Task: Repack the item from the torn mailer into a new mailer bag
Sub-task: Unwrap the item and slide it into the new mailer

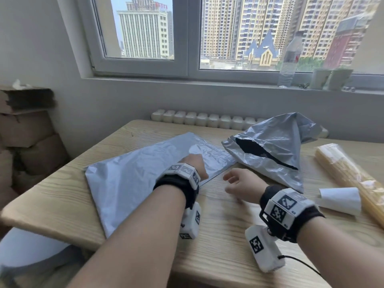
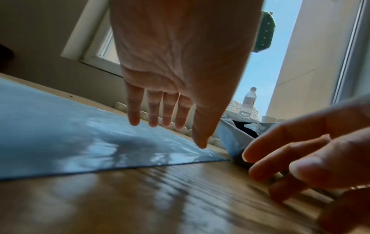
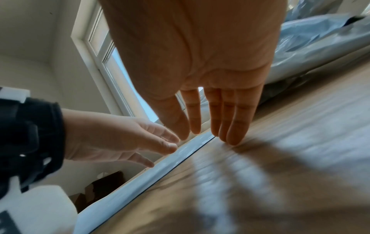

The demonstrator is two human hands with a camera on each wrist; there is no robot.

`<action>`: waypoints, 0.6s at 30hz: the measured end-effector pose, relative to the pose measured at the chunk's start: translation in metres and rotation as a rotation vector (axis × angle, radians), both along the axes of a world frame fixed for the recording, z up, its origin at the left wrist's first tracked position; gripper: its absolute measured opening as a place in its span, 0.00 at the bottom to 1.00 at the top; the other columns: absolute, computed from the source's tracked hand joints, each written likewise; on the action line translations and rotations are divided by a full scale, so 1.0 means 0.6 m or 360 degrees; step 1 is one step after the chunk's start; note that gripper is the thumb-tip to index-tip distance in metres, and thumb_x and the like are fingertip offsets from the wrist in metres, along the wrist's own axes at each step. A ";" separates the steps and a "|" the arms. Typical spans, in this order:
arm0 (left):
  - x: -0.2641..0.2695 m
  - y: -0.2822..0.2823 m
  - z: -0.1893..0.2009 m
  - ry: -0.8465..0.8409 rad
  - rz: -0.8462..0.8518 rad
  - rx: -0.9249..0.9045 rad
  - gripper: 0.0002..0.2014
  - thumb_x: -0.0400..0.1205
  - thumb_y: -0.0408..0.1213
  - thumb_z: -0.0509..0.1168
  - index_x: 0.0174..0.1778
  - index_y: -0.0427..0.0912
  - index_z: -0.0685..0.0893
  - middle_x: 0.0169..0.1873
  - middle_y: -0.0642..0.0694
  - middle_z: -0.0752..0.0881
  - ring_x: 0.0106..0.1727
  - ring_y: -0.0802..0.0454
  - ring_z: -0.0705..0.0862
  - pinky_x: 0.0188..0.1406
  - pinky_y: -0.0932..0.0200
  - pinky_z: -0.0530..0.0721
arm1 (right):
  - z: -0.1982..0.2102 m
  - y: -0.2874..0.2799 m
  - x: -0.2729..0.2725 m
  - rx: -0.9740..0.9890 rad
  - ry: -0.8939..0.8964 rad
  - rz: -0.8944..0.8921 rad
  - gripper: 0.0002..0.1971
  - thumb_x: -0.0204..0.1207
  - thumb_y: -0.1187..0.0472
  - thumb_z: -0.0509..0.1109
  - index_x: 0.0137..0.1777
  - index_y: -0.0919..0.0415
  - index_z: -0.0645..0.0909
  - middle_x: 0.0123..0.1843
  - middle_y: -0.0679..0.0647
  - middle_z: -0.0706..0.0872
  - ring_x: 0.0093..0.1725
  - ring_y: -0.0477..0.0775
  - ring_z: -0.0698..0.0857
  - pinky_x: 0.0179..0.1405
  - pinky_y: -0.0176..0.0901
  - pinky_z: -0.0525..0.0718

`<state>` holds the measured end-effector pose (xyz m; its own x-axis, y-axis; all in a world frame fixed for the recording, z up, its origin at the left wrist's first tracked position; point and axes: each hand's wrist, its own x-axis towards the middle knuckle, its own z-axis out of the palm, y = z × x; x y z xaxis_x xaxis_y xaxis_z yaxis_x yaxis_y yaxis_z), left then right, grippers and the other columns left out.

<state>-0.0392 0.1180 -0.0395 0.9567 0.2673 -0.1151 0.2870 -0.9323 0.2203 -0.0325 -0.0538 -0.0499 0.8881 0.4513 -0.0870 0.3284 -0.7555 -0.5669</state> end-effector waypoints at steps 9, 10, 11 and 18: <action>0.097 -0.058 -0.042 0.0124 -0.0120 0.0011 0.26 0.76 0.53 0.70 0.64 0.40 0.78 0.58 0.43 0.83 0.57 0.43 0.82 0.52 0.53 0.79 | -0.004 -0.077 0.057 -0.0138 0.0019 -0.0082 0.24 0.74 0.60 0.70 0.71 0.53 0.78 0.69 0.49 0.81 0.66 0.49 0.80 0.65 0.37 0.76; 0.098 -0.055 -0.039 0.0101 -0.0139 0.0031 0.22 0.75 0.52 0.71 0.58 0.41 0.82 0.52 0.45 0.86 0.50 0.45 0.84 0.46 0.55 0.79 | -0.004 -0.077 0.061 -0.0145 0.0023 -0.0087 0.25 0.74 0.59 0.70 0.73 0.54 0.76 0.72 0.50 0.79 0.70 0.49 0.78 0.69 0.39 0.75; 0.095 -0.051 -0.036 0.0073 -0.0143 0.0055 0.19 0.74 0.51 0.72 0.53 0.42 0.85 0.48 0.46 0.88 0.47 0.46 0.85 0.42 0.57 0.79 | -0.004 -0.075 0.066 -0.0141 0.0021 -0.0096 0.27 0.75 0.59 0.70 0.75 0.55 0.74 0.74 0.50 0.77 0.72 0.50 0.76 0.71 0.40 0.73; 0.062 -0.032 -0.022 -0.0044 -0.0090 0.0019 0.12 0.77 0.34 0.70 0.56 0.42 0.88 0.55 0.43 0.88 0.57 0.44 0.86 0.59 0.53 0.84 | -0.010 -0.049 0.076 0.0032 0.0021 -0.0207 0.26 0.74 0.59 0.71 0.73 0.59 0.75 0.71 0.53 0.80 0.70 0.53 0.78 0.70 0.43 0.75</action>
<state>-0.0021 0.0987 -0.0526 0.9731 0.2139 -0.0858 0.2277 -0.9495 0.2160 0.0129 -0.0829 -0.0556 0.9382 0.3339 -0.0910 0.2206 -0.7796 -0.5862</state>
